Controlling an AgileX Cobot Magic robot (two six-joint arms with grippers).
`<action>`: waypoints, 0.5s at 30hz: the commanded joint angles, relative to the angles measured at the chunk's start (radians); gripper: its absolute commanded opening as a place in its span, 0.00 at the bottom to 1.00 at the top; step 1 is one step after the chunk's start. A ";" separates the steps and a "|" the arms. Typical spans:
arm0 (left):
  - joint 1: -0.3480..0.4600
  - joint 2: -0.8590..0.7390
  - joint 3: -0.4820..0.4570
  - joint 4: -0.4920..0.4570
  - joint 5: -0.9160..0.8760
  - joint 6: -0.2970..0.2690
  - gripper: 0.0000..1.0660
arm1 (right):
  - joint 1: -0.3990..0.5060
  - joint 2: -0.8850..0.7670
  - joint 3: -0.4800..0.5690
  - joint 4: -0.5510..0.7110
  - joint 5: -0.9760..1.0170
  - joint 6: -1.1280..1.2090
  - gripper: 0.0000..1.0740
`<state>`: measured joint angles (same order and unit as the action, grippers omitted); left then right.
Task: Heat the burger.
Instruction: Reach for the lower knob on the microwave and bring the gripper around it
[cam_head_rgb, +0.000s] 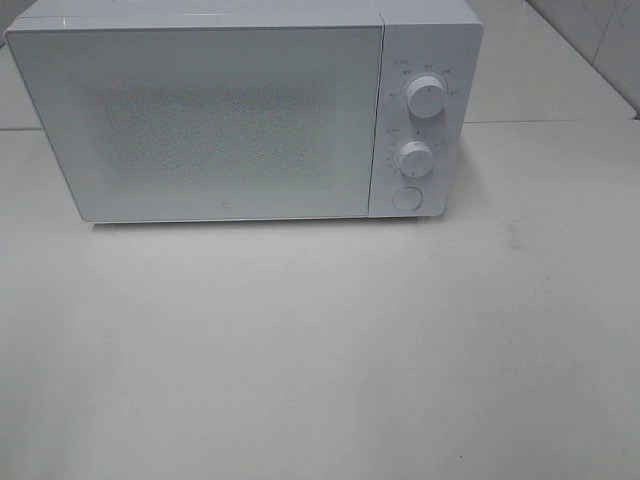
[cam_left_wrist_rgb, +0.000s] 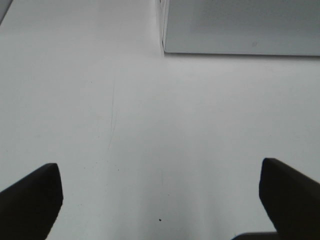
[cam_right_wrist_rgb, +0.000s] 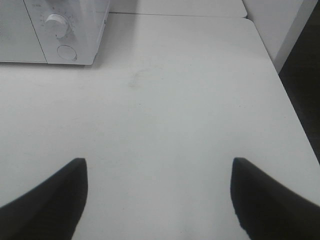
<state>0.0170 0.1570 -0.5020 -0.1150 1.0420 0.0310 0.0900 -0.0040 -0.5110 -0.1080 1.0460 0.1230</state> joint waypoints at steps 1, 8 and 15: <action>0.000 -0.057 0.001 -0.017 -0.005 -0.011 0.95 | -0.007 -0.026 0.001 0.000 -0.004 -0.009 0.70; 0.000 -0.184 0.001 -0.069 -0.015 -0.011 0.95 | -0.007 -0.026 0.001 0.000 -0.004 -0.007 0.70; 0.000 -0.187 0.001 -0.065 -0.015 -0.011 0.95 | -0.007 -0.018 0.001 0.000 -0.004 -0.007 0.70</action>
<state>0.0170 -0.0050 -0.5010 -0.1710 1.0390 0.0260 0.0900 -0.0040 -0.5110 -0.1080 1.0460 0.1230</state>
